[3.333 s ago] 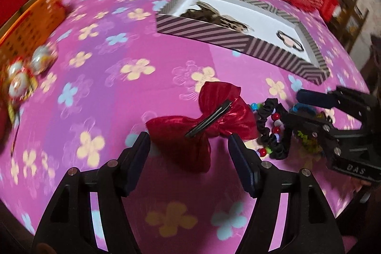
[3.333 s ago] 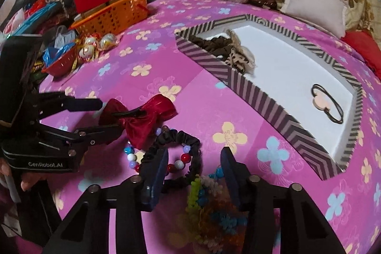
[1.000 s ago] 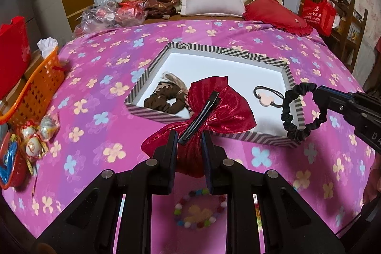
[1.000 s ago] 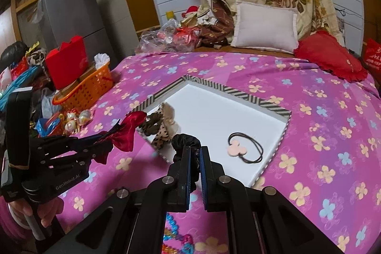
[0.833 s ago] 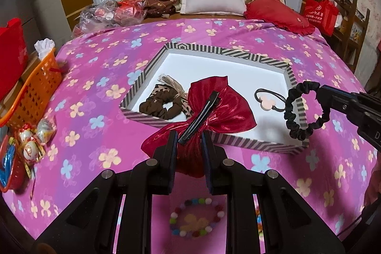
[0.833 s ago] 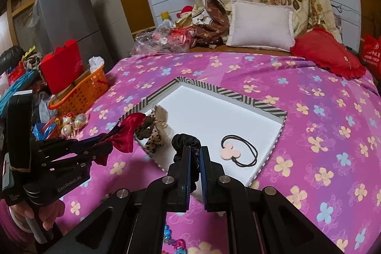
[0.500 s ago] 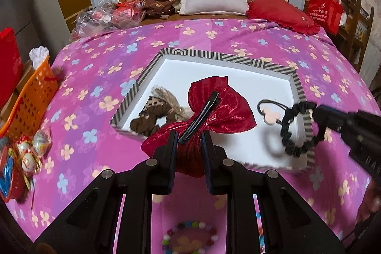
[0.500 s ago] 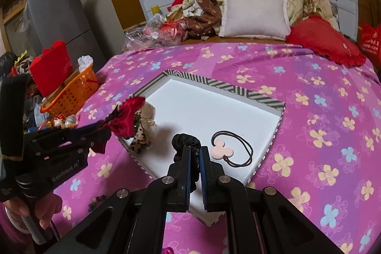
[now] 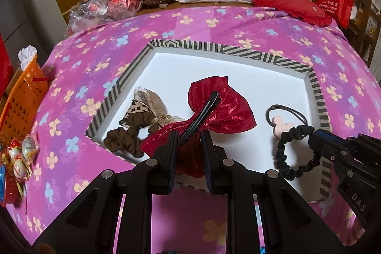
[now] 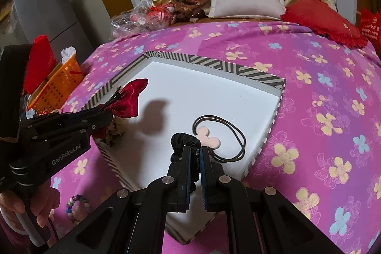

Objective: Organize jewelry
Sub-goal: 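Carry the red bow and black scrunchie into the tray with both grippers, then open both grippers to release the items and withdraw from the tray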

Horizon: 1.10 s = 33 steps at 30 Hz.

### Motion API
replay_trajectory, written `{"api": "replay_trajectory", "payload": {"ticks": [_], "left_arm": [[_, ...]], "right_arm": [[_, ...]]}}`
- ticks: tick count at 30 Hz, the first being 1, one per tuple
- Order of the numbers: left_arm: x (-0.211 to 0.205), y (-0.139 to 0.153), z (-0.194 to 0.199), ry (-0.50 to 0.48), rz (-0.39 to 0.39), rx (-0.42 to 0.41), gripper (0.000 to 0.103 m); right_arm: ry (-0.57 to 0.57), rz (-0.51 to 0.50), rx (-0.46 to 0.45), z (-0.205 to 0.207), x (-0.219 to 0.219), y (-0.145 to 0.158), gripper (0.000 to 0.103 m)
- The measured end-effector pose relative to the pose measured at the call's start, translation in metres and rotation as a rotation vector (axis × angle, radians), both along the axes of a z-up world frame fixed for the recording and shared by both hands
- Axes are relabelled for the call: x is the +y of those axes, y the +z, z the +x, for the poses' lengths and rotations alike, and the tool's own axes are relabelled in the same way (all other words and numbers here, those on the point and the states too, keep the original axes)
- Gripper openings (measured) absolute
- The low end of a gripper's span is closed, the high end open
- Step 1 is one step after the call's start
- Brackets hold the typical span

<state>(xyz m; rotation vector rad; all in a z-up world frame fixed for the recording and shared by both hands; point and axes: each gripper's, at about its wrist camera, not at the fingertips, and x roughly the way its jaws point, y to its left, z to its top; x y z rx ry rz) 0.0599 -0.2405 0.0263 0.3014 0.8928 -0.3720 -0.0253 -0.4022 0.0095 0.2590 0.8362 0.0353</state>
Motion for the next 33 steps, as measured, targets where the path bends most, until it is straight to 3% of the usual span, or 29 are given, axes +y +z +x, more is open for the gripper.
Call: {"api": "replay_trajectory", "payload": {"ticks": [19, 23, 25, 28, 32, 33], "left_arm": [[-0.019, -0.032, 0.016, 0.005, 0.041, 0.060, 0.018], [-0.023, -0.036, 0.015, -0.005, 0.046, 0.068, 0.019], [-0.023, -0.038, 0.015, -0.003, 0.047, 0.073, 0.019], [-0.023, -0.037, 0.015, -0.006, 0.041, 0.081, 0.030], [-0.020, -0.033, 0.012, -0.005, 0.024, 0.081, 0.053], [-0.018, -0.031, 0.010, -0.002, 0.013, 0.080, 0.055]], "right_arm": [[0.023, -0.144, 0.048, 0.012, 0.007, -0.017, 0.007], [0.015, -0.131, 0.065, 0.012, 0.006, -0.020, 0.007], [0.007, -0.123, 0.062, 0.009, 0.004, -0.019, 0.018], [0.006, -0.108, 0.033, 0.003, 0.006, -0.012, 0.036], [-0.004, -0.117, 0.009, -0.008, 0.010, -0.001, 0.036], [-0.005, -0.114, 0.001, -0.012, 0.010, 0.002, 0.036]]}}
